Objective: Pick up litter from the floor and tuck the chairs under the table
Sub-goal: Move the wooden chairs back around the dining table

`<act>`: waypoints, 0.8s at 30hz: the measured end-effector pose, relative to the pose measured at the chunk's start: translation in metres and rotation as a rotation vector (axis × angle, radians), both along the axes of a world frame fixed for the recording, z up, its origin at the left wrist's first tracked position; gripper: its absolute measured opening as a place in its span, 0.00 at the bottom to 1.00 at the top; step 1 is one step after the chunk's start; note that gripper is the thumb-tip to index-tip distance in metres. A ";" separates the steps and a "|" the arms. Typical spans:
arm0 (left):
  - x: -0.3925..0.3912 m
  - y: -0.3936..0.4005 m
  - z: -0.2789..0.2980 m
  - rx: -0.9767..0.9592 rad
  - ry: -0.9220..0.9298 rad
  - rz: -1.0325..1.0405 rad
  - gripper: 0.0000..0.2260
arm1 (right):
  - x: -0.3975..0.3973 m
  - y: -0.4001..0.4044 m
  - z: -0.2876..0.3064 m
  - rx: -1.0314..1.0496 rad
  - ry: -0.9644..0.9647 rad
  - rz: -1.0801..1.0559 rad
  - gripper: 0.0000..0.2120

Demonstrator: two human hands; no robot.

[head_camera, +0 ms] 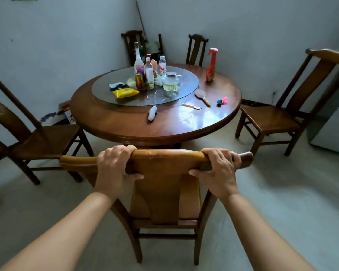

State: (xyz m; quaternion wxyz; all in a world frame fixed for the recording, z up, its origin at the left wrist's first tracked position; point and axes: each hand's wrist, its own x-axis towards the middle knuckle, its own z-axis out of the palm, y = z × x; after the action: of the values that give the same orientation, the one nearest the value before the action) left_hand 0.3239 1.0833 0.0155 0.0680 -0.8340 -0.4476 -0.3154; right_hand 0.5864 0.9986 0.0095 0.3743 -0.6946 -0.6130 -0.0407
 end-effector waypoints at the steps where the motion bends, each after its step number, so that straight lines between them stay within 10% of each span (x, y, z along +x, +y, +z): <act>1: 0.001 0.004 0.000 -0.008 -0.005 0.000 0.33 | 0.003 0.004 -0.001 0.008 -0.012 -0.006 0.24; 24: -0.016 0.082 -0.021 -0.058 -0.002 -0.034 0.31 | -0.023 0.072 -0.024 0.058 -0.074 -0.077 0.22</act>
State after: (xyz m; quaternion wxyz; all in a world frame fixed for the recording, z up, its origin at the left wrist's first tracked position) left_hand 0.3078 1.1656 -0.0055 0.0379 -0.8429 -0.4423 -0.3042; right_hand 0.5638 1.0708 -0.0149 0.3695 -0.7046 -0.5977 -0.0986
